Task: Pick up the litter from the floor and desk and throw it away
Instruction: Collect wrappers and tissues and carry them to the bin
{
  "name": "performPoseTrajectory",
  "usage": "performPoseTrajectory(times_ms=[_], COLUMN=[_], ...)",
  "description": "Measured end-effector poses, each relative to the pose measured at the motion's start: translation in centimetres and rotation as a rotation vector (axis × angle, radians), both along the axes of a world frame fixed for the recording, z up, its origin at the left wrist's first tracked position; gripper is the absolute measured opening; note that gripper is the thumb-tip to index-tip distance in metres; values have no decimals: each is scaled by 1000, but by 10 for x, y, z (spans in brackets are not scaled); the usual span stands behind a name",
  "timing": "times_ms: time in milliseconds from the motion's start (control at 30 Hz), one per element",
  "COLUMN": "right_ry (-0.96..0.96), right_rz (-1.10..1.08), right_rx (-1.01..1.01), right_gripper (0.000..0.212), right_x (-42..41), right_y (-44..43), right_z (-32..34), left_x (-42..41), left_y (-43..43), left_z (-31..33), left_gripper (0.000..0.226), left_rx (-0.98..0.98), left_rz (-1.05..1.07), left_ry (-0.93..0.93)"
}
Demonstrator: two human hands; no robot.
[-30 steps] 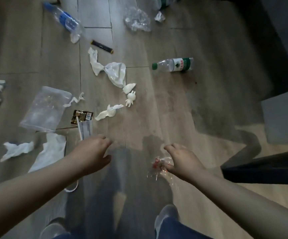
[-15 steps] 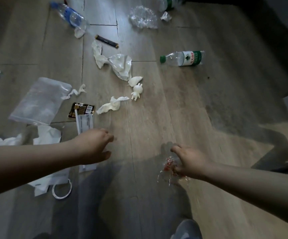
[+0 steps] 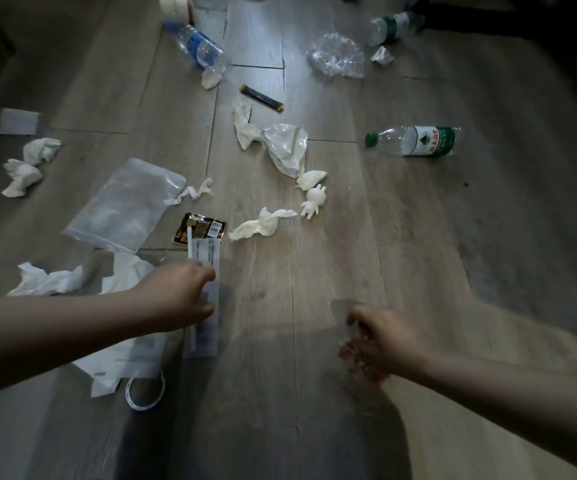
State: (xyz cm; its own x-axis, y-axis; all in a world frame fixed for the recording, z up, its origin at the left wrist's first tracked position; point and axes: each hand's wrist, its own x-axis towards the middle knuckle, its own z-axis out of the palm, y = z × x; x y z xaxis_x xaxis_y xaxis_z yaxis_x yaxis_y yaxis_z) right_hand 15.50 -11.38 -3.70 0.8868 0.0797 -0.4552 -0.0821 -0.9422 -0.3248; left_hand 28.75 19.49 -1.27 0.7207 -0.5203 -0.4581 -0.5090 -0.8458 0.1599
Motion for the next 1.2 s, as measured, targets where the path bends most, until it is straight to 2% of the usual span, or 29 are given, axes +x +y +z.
performPoseTrajectory(times_ms=[100,233,433,533,633,967,1067,1200], right_ry=[-47,-110,-211,-203,-180,-57,-17,-53], right_rz=[-49,-93,-145,-115,-108,-69,-23,41], right_rx=[37,90,128,86,44,-58,-65,-67], right_gripper=[26,31,88,111,122,110,105,94], right_x=[26,66,119,145,171,235,234,214], right_y=[6,16,26,28,27,14,11,15], right_z=[1,4,-1,-3,-9,-24,-26,-23], left_x=[7,5,18,29,40,69,76,80], left_y=[10,16,14,12,12,20,20,20], left_z=[-5,-16,-31,-39,-48,-63,-64,-65], left_gripper=[53,85,128,140,145,133,129,124], left_rx=[8,-27,-36,1,43,22,1,-51], left_rz=[68,227,288,274,260,178,172,154], left_ry=[-34,-16,-7,3,1,-109,-125,-137])
